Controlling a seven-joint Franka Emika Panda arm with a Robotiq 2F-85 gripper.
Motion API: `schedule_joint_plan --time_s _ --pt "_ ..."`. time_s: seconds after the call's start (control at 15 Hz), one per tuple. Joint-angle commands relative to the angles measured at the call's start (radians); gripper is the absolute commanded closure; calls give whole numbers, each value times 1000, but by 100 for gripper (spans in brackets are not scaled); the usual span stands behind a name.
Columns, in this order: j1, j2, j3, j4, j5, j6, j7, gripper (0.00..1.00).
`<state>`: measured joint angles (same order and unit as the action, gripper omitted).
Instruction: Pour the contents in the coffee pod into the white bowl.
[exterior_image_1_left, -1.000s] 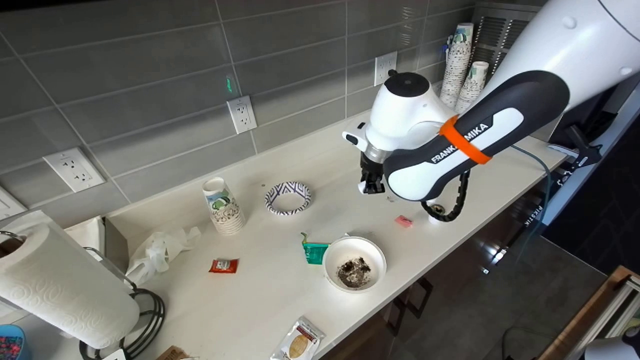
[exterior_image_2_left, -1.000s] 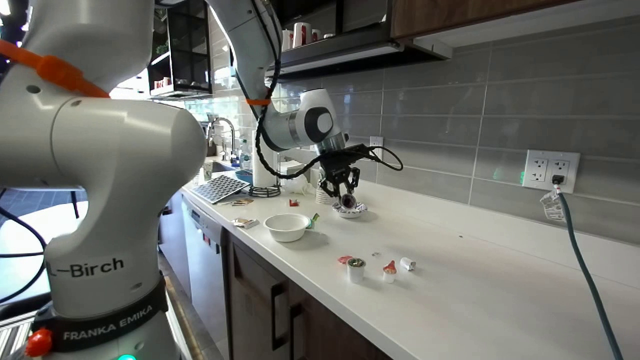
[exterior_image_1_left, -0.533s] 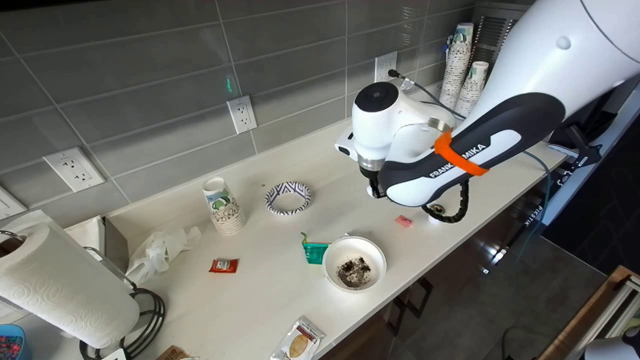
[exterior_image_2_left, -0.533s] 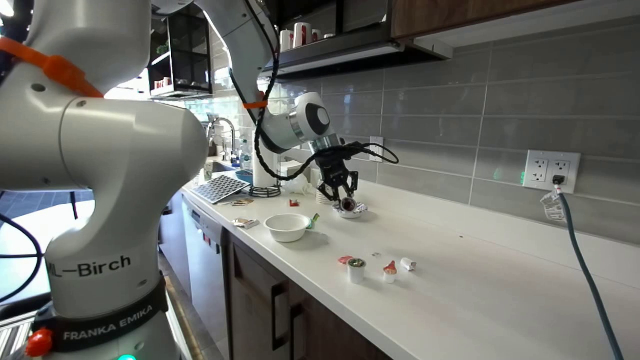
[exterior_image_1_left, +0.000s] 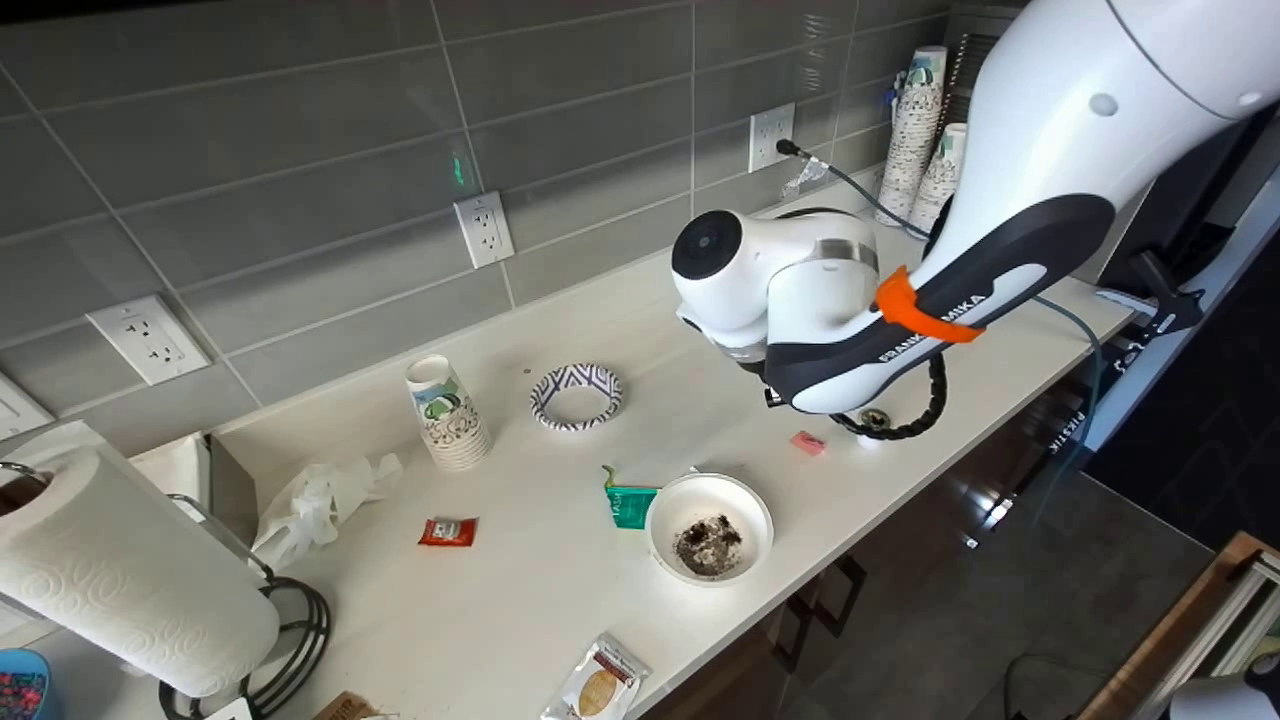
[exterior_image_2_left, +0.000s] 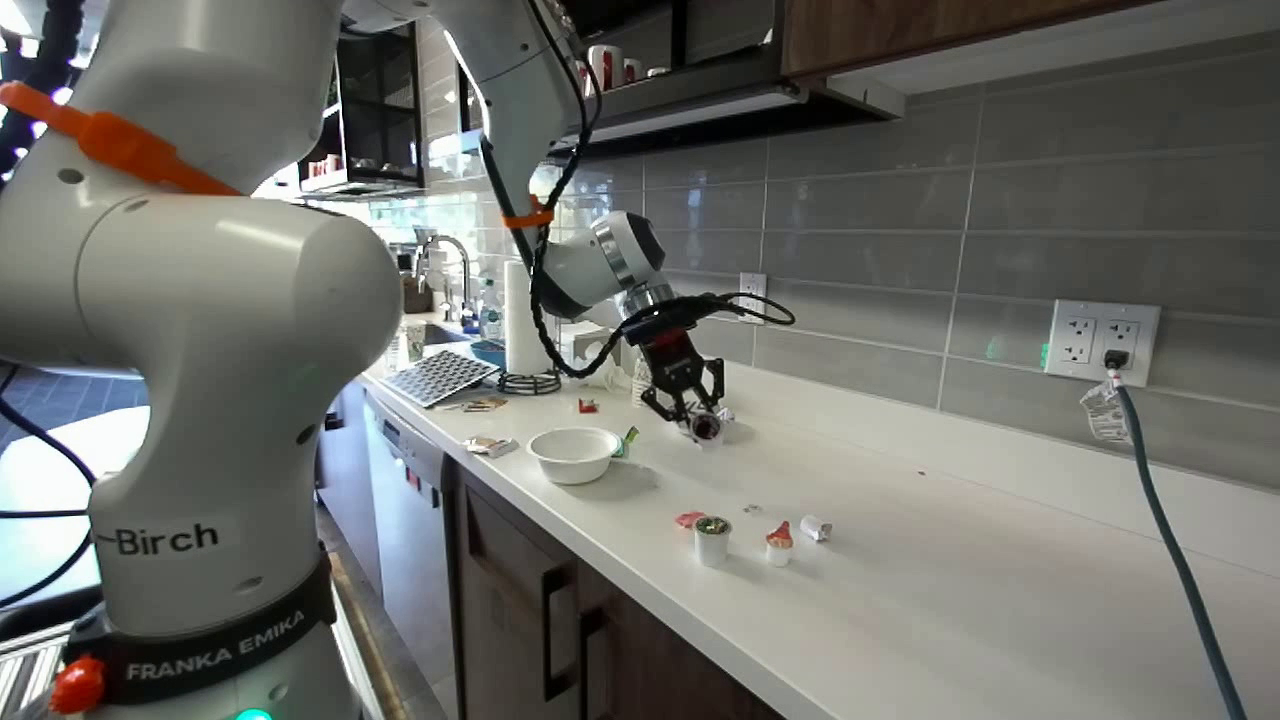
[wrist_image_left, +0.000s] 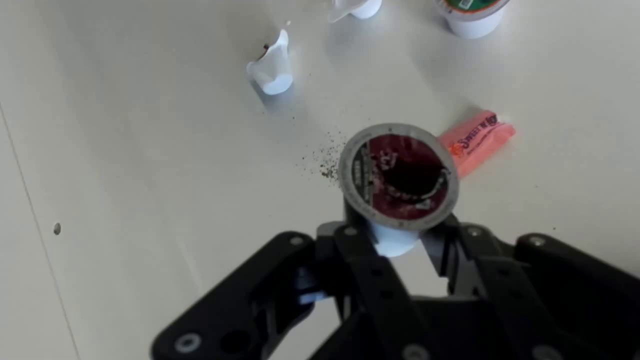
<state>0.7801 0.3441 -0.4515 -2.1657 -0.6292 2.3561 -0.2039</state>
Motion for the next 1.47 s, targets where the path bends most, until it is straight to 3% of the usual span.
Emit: schedule_joint_plan --time_s 0.0,0.27,0.53,1.4 --pt "-194 11 208 39 -66 -112 73 92" --pt "-362 30 374 66 -88 -190 97 92" --pt "-441 70 450 101 -108 -259 129 92" --pt "-487 215 506 208 -136 -394 144 92"
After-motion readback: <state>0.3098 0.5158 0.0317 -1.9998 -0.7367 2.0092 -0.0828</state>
